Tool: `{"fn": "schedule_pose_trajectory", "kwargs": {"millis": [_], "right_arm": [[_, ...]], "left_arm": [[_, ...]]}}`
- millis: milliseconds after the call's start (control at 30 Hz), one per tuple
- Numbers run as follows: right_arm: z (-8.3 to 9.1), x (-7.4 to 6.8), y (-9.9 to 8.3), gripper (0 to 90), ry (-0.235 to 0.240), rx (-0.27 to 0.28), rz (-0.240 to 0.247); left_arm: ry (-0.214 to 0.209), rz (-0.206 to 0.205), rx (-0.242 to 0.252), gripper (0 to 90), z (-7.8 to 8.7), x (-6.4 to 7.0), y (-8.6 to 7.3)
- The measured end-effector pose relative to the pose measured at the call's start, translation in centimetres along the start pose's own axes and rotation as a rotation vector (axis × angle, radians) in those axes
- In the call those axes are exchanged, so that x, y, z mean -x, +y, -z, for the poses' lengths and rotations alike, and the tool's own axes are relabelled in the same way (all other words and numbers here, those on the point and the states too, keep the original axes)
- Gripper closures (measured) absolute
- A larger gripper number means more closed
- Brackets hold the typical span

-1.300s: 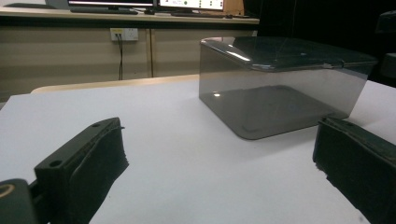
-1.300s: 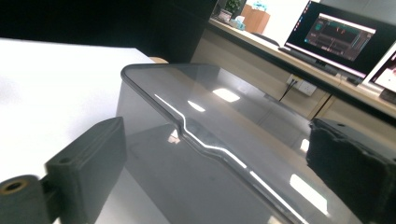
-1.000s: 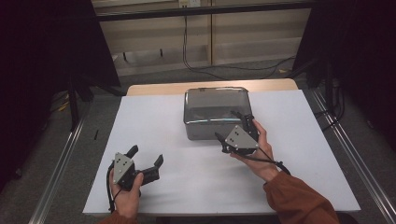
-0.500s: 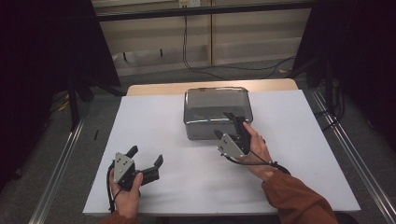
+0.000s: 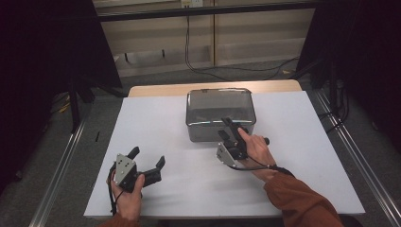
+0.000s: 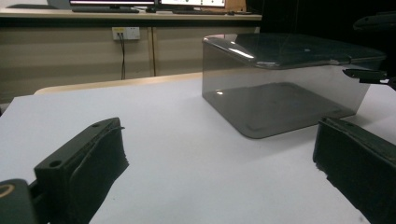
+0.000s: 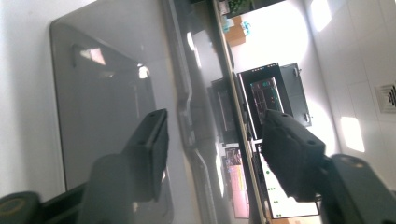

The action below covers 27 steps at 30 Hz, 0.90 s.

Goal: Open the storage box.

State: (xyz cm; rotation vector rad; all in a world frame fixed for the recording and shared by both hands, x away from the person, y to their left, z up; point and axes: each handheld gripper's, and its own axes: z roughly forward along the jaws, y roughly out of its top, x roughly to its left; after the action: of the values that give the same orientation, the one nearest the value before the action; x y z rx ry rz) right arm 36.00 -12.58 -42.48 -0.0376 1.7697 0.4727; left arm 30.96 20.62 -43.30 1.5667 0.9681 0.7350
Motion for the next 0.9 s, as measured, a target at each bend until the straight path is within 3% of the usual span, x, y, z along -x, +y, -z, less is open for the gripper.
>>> {"fn": "schedule_pose_trajectory", "kwargs": {"millis": [67,100,267,333,400,467,567,667,700,733,767,900], "right_arm": [[-0.1,0.0,0.0,47.3,0.003,-0.007,0.023],[-0.1,0.0,0.2,49.2,-0.005,-0.025,0.057],[-0.3,0.0,0.2,54.9,0.013,-0.051,0.07],[-0.4,-0.1,0.1,59.8,0.025,-0.056,0.053],[-0.4,-0.1,0.1,62.2,0.029,-0.052,0.054],[-0.3,-0.2,0.2,70.1,0.036,-0.05,0.07],[-0.4,-0.3,0.2,76.2,0.051,-0.051,0.066],[-0.4,-0.4,0.3,77.1,0.048,-0.048,0.075],[-0.4,-0.4,0.3,77.5,0.047,-0.05,0.077],[-0.4,-0.4,0.3,77.6,0.047,-0.049,0.079],[-0.4,-0.4,0.3,77.8,0.047,-0.049,0.086],[-0.3,-0.3,0.4,78.8,0.038,-0.043,0.093]], "left_arm": [[0.016,-0.003,-0.006,2.2,0.1,-0.1,0.0],[0.032,0.009,-0.005,2.2,0.2,-0.6,0.2],[0.035,0.018,-0.007,3.1,0.3,-1.0,0.3],[0.011,0.018,-0.01,3.6,0.2,-1.1,0.4],[0.006,0.018,-0.011,5.0,0.2,-1.1,0.5],[-0.004,0.022,-0.012,5.0,0.1,-1.0,0.6],[-0.041,-0.008,-0.016,4.4,-0.2,-0.5,0.9],[-0.051,-0.021,-0.005,2.7,-0.3,-0.2,1.1],[-0.059,-0.026,0.019,2.3,-0.5,0.2,1.3],[-0.059,-0.026,0.019,1.9,-0.5,0.2,1.3],[-0.074,-0.053,0.021,1.9,-0.9,0.7,1.6],[-0.091,-0.068,0.023,1.8,-1.7,1.2,1.9]]}}
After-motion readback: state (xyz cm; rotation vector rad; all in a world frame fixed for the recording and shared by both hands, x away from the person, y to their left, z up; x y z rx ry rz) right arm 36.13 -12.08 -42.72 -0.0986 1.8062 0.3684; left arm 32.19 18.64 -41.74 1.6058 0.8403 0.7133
